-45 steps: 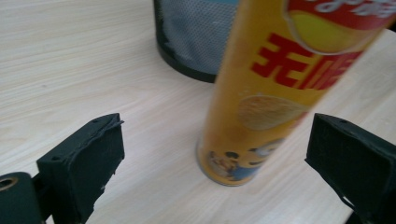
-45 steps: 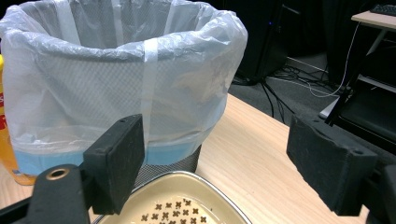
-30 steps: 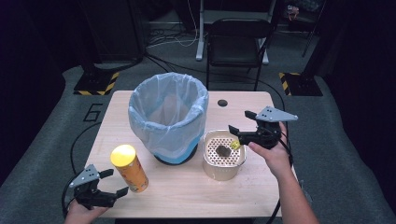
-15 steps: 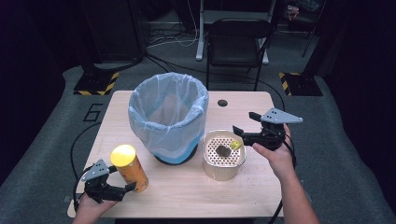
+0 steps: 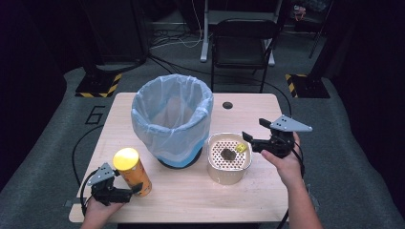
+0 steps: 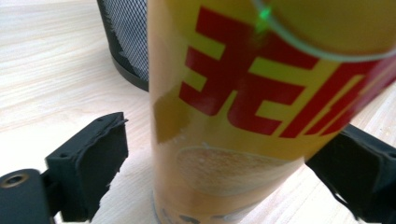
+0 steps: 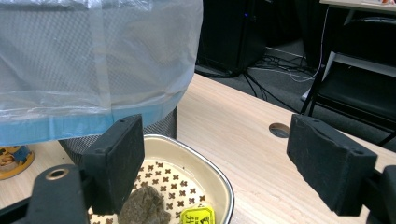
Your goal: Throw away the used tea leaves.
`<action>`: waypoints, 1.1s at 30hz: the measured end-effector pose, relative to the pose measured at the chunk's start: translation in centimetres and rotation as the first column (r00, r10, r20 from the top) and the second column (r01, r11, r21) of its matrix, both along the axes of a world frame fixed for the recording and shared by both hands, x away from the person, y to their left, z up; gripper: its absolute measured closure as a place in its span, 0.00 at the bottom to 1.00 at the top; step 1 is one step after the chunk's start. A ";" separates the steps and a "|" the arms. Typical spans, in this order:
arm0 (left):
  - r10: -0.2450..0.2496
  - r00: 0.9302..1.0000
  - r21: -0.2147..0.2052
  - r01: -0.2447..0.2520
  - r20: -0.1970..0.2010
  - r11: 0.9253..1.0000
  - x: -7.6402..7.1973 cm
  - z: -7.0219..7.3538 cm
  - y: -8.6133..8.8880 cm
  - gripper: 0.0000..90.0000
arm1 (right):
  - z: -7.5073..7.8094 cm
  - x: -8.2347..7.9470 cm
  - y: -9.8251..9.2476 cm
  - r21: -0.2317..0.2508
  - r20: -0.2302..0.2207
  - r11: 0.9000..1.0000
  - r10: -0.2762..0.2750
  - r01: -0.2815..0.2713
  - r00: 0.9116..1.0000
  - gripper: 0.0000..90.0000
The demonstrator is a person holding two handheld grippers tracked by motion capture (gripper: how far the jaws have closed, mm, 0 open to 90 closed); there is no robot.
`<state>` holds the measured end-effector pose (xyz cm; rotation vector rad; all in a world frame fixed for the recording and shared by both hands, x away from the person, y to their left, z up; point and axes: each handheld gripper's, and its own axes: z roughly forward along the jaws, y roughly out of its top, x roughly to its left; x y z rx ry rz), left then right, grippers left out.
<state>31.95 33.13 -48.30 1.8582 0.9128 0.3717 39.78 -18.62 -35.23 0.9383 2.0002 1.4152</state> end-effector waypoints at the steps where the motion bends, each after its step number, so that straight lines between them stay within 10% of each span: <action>1: -0.004 1.000 0.017 0.004 0.012 1.000 0.0 0.0 0.1 0.10 | -0.2 0.0 -0.1 0.005 -0.001 1.000 -0.002 0.002 1.000 0.21; 6: -0.003 0.999 -0.005 0.003 0.036 1.000 -0.2 -0.1 0.2 0.23 | -0.7 0.0 -0.6 0.031 -0.007 0.999 -0.008 0.008 1.000 0.21; 33: 0.020 0.995 0.041 -0.024 0.093 0.999 -1.4 2.2 0.5 0.27 | -2.7 0.0 -0.9 0.015 -0.060 1.000 -0.016 0.017 0.998 0.23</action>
